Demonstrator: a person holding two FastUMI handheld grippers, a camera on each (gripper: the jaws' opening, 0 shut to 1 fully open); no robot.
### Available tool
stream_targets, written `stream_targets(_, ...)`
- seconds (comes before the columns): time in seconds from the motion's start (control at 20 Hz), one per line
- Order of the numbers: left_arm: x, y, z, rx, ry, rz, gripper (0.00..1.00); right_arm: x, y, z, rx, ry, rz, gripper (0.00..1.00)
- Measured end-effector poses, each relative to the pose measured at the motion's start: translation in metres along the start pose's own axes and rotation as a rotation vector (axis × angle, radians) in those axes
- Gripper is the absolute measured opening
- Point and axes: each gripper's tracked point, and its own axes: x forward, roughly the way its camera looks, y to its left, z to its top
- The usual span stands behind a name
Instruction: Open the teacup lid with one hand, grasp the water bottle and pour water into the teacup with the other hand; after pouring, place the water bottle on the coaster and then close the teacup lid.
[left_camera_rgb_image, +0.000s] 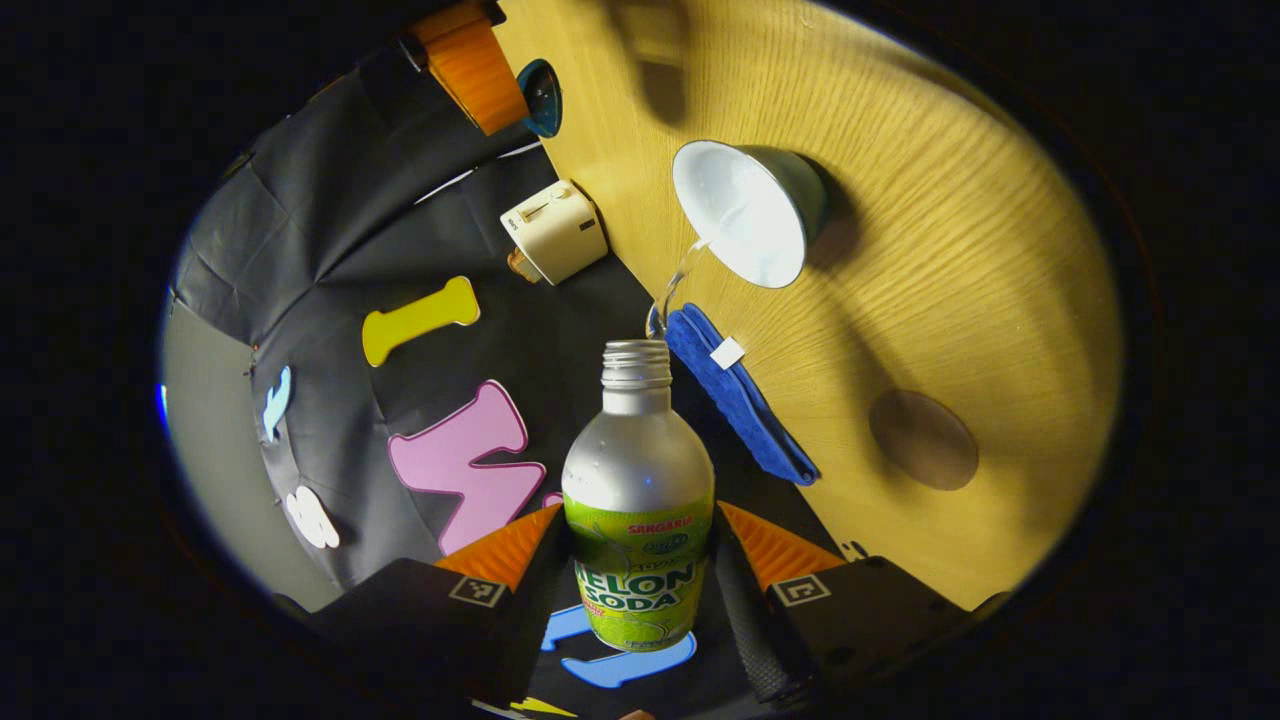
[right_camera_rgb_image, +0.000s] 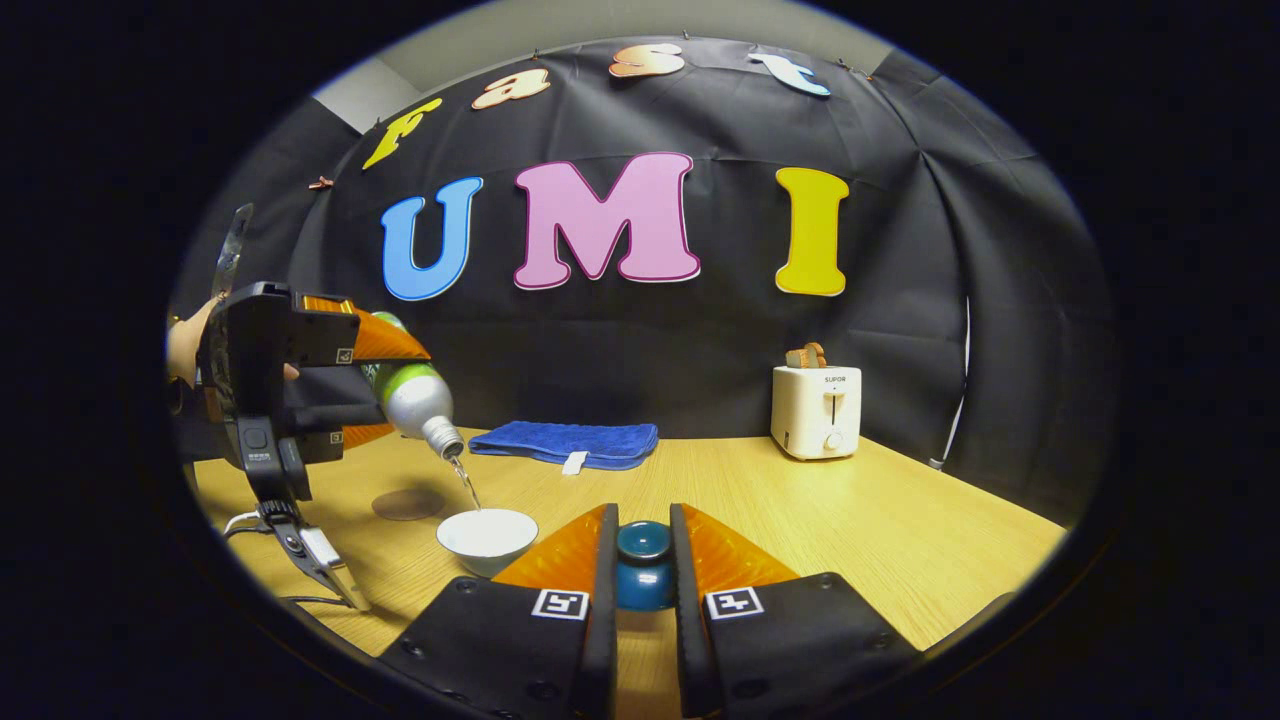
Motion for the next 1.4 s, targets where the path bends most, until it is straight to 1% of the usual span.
stream_targets(0.15, 0.0, 0.006, 0.0, 0.067, -0.015, 0.012, 0.81, 0.0, 0.0, 0.0, 0.0, 0.0, 0.0, 0.28)
stream_targets(0.3, 0.001, 0.015, -0.002, 0.139, -0.031, 0.04, 0.81, 0.0, 0.0, 0.0, 0.0, 0.0, 0.0, 0.28)
stream_targets(0.5, 0.001, 0.024, 0.001, 0.175, -0.048, 0.06, 0.81, 0.0, 0.0, 0.0, 0.0, 0.0, 0.0, 0.28)
stream_targets(0.7, -0.001, 0.041, 0.011, 0.248, -0.083, 0.137, 0.82, 0.0, 0.001, 0.0, 0.0, 0.0, 0.001, 0.28)
stream_targets(0.75, -0.002, 0.042, 0.011, 0.254, -0.085, 0.142, 0.82, 0.0, 0.001, 0.0, 0.0, 0.0, 0.001, 0.23)
stream_targets(0.8, -0.002, 0.042, 0.013, 0.254, -0.087, 0.142, 0.82, 0.0, 0.001, 0.0, 0.0, 0.0, 0.002, 0.28)
stream_targets(0.9, -0.001, 0.043, 0.015, 0.254, -0.092, 0.142, 0.82, 0.0, 0.001, 0.0, 0.0, 0.0, 0.002, 0.28)
stream_targets(0.95, -0.002, 0.043, 0.015, 0.252, -0.094, 0.143, 0.82, 0.0, 0.001, 0.0, 0.0, -0.001, 0.002, 0.23)
stream_targets(1.0, -0.001, 0.041, 0.015, 0.244, -0.095, 0.143, 0.82, 0.0, 0.001, -0.001, 0.0, -0.001, 0.003, 0.28)
stream_targets(1.05, 0.0, 0.038, 0.014, 0.224, -0.094, 0.137, 0.82, 0.0, 0.001, -0.001, 0.0, -0.001, 0.003, 0.28)
stream_targets(1.1, 0.0, 0.034, 0.014, 0.181, -0.09, 0.124, 0.82, 0.0, 0.001, -0.001, 0.0, -0.001, 0.003, 0.28)
stream_targets(1.15, 0.003, 0.029, 0.013, 0.111, -0.09, 0.104, 0.82, 0.001, 0.001, -0.001, 0.0, -0.001, 0.004, 0.28)
stream_targets(1.2, 0.004, 0.022, 0.015, 0.018, -0.102, 0.091, 0.81, 0.001, 0.001, -0.001, 0.001, -0.001, 0.004, 0.28)
stream_targets(1.25, 0.006, 0.014, 0.018, -0.099, -0.113, 0.084, 0.82, 0.001, 0.001, -0.001, 0.0, -0.001, 0.004, 0.28)
stream_targets(1.4, 0.005, -0.009, 0.025, -0.504, -0.11, 0.047, 0.81, 0.0, 0.001, -0.001, 0.001, 0.0, 0.004, 0.28)
